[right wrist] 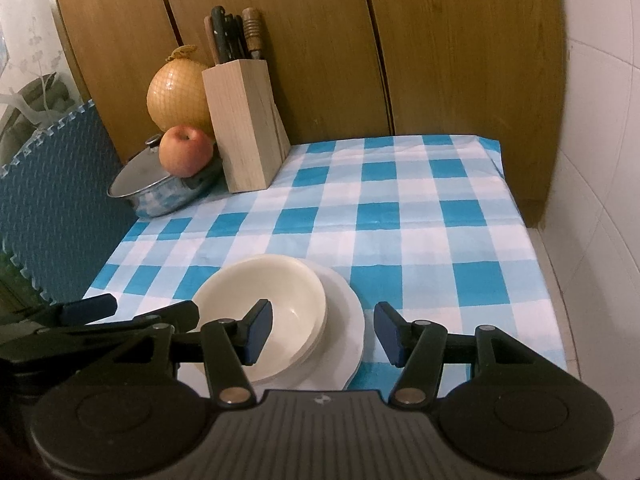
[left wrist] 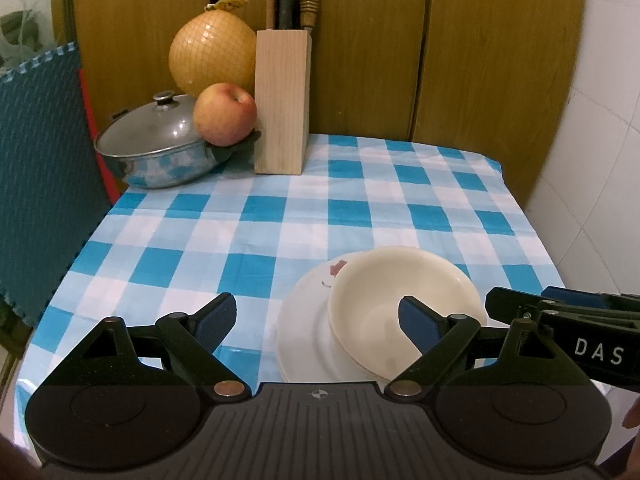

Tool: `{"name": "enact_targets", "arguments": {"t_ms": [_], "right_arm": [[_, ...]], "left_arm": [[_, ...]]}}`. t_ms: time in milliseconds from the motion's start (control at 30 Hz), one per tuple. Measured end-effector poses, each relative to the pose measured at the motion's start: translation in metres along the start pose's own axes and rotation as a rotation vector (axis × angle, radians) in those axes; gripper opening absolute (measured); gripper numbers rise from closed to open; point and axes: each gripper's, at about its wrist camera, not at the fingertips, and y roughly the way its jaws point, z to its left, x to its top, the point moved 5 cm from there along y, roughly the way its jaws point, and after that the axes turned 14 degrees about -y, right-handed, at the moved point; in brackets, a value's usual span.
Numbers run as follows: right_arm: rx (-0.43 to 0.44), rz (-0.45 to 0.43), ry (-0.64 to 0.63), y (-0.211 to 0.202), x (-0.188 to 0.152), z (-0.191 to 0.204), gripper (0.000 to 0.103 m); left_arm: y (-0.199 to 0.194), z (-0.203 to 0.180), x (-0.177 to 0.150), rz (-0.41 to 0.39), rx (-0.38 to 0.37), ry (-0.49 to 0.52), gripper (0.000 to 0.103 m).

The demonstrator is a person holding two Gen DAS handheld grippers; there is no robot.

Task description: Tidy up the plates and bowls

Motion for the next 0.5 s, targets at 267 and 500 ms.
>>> {"name": "enact_targets", "arguments": {"t_ms": [267, 500], "right_arm": [[0.000, 0.002, 0.001, 0.0006, -0.0009, -0.0004, 0.050], [0.000, 0.002, 0.000, 0.0007, -0.0008, -0.0002, 0.050]], "left_arm": [[0.0001, -0.0003, -0.0010, 0.000, 0.004, 0.005, 0.092], [0.0003, 0.0002, -0.0021, -0.001, 0.006, 0.006, 0.091]]}}
